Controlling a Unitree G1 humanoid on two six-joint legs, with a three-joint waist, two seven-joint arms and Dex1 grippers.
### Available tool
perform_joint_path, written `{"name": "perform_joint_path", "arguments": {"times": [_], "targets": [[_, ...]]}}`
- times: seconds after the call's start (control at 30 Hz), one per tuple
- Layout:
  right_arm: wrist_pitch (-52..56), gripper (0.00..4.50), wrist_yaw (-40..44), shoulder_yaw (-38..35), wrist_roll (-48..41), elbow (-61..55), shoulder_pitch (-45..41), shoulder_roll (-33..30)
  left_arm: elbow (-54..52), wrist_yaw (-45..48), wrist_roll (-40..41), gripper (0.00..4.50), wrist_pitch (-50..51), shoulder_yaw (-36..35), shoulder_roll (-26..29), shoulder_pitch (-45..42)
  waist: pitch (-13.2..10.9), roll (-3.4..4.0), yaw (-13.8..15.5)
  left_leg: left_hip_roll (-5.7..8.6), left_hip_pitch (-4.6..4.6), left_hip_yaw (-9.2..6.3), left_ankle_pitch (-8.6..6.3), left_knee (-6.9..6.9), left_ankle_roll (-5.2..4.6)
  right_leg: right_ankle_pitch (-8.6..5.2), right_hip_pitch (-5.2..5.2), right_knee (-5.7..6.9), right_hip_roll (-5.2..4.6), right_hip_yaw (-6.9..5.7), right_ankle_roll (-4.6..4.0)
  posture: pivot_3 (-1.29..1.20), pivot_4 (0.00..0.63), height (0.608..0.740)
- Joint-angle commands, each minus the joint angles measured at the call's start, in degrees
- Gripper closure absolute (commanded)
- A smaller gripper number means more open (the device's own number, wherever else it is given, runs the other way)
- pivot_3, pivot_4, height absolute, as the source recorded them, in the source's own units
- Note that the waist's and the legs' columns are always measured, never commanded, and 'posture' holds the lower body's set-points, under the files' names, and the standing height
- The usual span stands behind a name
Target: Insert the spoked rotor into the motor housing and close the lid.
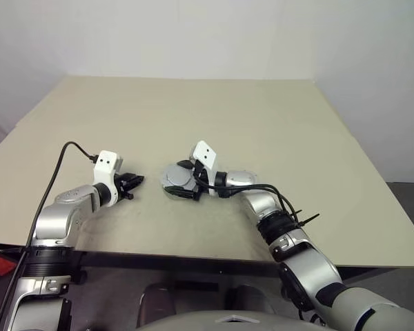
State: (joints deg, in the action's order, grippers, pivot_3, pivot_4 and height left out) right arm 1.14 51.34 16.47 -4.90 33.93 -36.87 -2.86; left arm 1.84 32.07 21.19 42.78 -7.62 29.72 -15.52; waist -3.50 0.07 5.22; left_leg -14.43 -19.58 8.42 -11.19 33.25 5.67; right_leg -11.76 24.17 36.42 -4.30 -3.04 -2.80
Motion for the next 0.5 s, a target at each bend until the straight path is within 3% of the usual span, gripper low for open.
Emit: {"name": "perform_joint_path", "arguments": {"times": [0.03, 0.5], "targets": [[-1.82, 0.01, -0.54, -0.31, 0.54, -0.35, -1.52, 0.68, -2.30, 0.17, 0.10, 2.81, -0.48, -0.78, 0.98, -0.55, 0.00, 0.00, 0.00, 0.00, 0.00, 0.00, 0.00, 0.00, 0.00, 0.00, 0.00, 0.00, 0.00, 0.00, 0.00, 0.00, 0.000, 0.740], [-5.01, 0.01, -3.79, -0.23, 4.22, 5.81, -2.91, 1.51, -1.91, -0.16, -0.01, 2.81, -0.88, -1.16, 1.25, -0.90, 0.00, 0.00, -0.41, 0.00, 0.03, 0.00, 0.00, 0.00, 0.00, 0.00, -0.01, 0.02, 0.00, 0.00, 0.00, 0.00, 0.000, 0.740]]}}
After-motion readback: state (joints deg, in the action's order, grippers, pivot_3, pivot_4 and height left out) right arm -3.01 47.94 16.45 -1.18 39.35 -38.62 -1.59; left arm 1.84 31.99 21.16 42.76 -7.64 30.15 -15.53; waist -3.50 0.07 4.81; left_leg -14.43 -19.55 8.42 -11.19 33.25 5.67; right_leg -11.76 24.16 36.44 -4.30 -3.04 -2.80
